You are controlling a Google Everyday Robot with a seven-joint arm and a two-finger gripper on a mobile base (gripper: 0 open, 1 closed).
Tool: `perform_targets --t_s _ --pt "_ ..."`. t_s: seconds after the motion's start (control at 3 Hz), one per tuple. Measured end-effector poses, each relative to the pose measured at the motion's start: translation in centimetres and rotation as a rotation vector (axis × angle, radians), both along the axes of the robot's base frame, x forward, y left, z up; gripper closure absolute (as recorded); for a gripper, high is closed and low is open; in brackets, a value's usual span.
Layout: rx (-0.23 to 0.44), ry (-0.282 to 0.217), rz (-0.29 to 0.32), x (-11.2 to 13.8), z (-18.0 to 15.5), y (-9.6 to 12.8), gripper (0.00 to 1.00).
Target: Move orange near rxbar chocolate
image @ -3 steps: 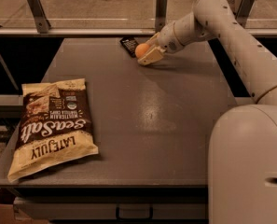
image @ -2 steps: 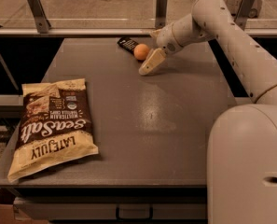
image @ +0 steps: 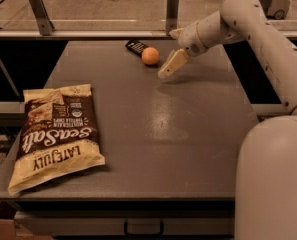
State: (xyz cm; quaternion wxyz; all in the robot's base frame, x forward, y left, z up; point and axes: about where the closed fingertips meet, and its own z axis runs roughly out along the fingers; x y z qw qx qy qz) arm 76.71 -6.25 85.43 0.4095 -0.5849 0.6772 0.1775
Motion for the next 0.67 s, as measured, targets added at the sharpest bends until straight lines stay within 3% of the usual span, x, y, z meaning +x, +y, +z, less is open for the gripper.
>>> perform_targets --t_s 0.33,0.67 --pt "0.044 -0.026 -0.043 -2.3 3.1 -5.0 0.00" --pt "0.091 -0.052 -0.106 -5.7 6.5 -11.6 0.00"
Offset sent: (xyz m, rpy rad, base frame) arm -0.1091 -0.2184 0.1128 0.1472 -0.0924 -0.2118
